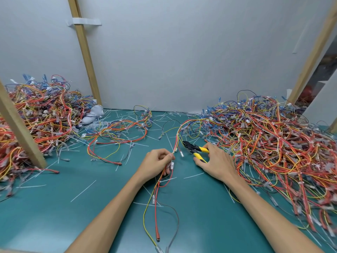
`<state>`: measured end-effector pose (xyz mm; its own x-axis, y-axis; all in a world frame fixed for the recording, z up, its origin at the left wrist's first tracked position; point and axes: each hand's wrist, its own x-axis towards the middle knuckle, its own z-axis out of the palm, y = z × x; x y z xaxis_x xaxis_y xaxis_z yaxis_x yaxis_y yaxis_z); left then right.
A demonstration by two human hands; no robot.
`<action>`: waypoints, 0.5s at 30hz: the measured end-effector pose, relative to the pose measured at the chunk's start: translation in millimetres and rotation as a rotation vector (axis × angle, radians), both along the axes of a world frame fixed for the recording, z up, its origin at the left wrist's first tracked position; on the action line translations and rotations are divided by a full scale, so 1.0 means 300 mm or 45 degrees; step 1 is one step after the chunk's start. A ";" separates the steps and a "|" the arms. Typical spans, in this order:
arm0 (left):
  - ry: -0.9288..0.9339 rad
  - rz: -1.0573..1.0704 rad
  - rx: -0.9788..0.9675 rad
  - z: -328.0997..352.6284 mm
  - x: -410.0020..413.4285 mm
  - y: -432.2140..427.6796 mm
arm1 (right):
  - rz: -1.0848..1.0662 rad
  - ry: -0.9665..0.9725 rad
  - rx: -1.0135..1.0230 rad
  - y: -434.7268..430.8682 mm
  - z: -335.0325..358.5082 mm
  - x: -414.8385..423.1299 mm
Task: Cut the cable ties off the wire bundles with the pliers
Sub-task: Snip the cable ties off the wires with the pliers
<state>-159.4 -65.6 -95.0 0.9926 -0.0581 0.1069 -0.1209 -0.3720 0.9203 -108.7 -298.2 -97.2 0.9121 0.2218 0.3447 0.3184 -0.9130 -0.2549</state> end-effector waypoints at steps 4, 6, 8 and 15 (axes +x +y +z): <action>0.009 0.001 -0.011 -0.003 0.003 0.000 | -0.011 -0.031 -0.032 0.001 -0.001 -0.005; 0.008 0.001 -0.015 -0.004 0.005 0.000 | -0.022 -0.050 -0.045 0.002 0.001 -0.007; 0.007 0.004 -0.009 -0.004 0.006 0.000 | -0.029 -0.057 -0.057 0.004 0.003 -0.007; 0.013 0.013 -0.046 -0.004 0.010 0.006 | -0.042 -0.044 -0.045 0.004 0.003 -0.005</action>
<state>-156.4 -64.0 -96.3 0.9942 -0.0441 0.0985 -0.1077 -0.3399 0.9343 -110.1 -296.9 -96.4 0.9070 0.2043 0.3683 0.2958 -0.9315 -0.2117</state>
